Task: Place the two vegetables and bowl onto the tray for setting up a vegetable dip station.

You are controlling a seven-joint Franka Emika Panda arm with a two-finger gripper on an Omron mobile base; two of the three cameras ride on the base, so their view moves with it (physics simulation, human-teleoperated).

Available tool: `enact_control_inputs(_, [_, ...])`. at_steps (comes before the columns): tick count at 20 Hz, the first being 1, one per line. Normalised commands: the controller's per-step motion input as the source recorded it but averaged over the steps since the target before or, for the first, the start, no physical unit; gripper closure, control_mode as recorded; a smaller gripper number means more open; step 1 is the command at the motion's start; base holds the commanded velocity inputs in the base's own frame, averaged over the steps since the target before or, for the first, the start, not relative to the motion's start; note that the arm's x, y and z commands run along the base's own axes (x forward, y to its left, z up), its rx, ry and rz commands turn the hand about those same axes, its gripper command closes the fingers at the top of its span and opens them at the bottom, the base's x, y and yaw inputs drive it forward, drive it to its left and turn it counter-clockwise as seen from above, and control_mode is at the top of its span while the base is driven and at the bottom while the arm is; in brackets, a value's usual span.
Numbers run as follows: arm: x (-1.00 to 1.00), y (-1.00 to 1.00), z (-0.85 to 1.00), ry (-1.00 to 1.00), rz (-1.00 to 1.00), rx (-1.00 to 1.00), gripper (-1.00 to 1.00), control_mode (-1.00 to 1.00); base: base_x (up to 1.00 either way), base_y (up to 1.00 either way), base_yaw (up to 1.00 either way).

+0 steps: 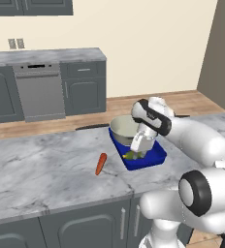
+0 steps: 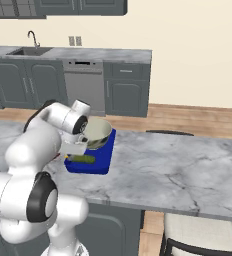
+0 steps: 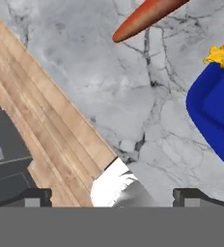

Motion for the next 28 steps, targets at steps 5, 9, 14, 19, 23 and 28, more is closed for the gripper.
enact_control_inputs(5, [-0.11,0.27,0.03,0.01,-0.36,-0.08,-1.00,-1.00,0.00,0.00,0.00])
enact_control_inputs(9, [-0.11,0.24,0.01,0.00,-0.30,-0.25,-1.00,-1.00,0.00,0.00,0.00])
enact_control_inputs(14, [-0.02,0.36,0.02,0.03,-0.31,-0.29,-1.00,-1.00,0.00,0.00,0.00])
enact_control_inputs(19, [0.10,0.42,0.02,0.15,-0.30,-0.24,-1.00,-1.00,0.00,0.00,0.00])
enact_control_inputs(23, [0.18,0.41,0.00,0.22,-0.29,-0.26,-1.00,-1.00,0.00,0.00,0.00])
enact_control_inputs(28, [0.28,0.39,0.00,0.20,-0.28,-0.23,-1.00,-1.00,0.00,0.00,0.00])
